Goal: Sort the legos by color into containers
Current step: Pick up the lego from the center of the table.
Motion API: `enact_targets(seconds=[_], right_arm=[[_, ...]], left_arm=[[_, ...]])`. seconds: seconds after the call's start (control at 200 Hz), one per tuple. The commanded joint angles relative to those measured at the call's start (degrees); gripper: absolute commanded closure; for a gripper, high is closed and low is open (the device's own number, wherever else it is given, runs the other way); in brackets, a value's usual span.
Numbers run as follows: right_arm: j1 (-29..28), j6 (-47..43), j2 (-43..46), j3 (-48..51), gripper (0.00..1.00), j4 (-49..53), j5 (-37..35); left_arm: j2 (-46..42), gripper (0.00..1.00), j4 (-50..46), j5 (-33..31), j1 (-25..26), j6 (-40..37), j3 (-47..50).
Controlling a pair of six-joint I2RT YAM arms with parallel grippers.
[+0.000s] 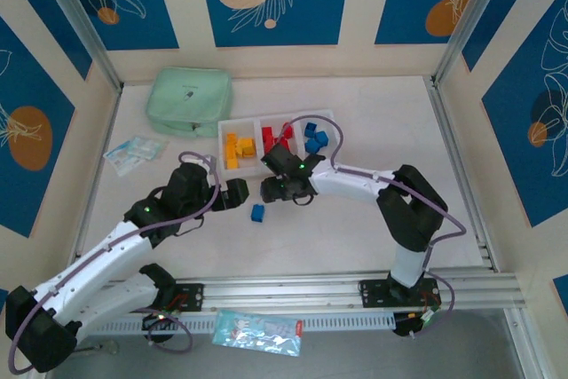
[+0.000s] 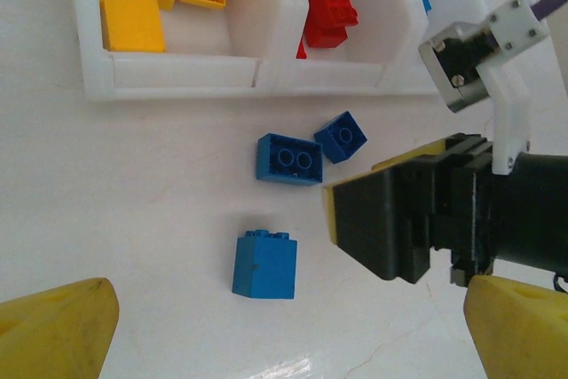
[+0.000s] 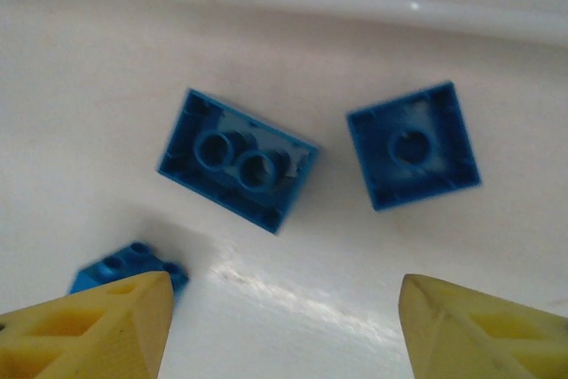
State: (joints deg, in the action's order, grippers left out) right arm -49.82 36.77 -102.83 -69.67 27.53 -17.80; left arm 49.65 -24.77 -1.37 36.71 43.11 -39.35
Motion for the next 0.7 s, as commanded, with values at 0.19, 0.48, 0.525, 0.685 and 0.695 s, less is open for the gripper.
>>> enact_targets(seconds=[0.19,0.48,0.525,0.685,0.695], right_arm=[[-1.2,6.4,-7.2,-8.0,0.28,2.9,-3.0],[-1.4,7.3,-12.2,-12.4,0.27,4.4,-4.4],[-1.6,7.4,-12.6,-13.0,0.28,4.7,-5.1],[-1.9,7.2,-14.3,-14.5,0.33,5.1,-5.8],[-1.9,7.1,-14.4,-14.5,0.33,5.2,-5.8]], left_arm=[[-1.7,0.01,-1.9,-1.7,-0.8,0.5,1.0],[-3.9,0.01,-3.5,-3.6,-0.9,-0.3,1.3],[-4.1,0.01,-3.8,-3.6,-1.0,-0.5,1.3],[-4.6,0.01,-4.6,-4.1,-1.2,-0.6,1.0],[-4.6,0.01,-4.6,-4.0,-1.2,-0.6,1.0]])
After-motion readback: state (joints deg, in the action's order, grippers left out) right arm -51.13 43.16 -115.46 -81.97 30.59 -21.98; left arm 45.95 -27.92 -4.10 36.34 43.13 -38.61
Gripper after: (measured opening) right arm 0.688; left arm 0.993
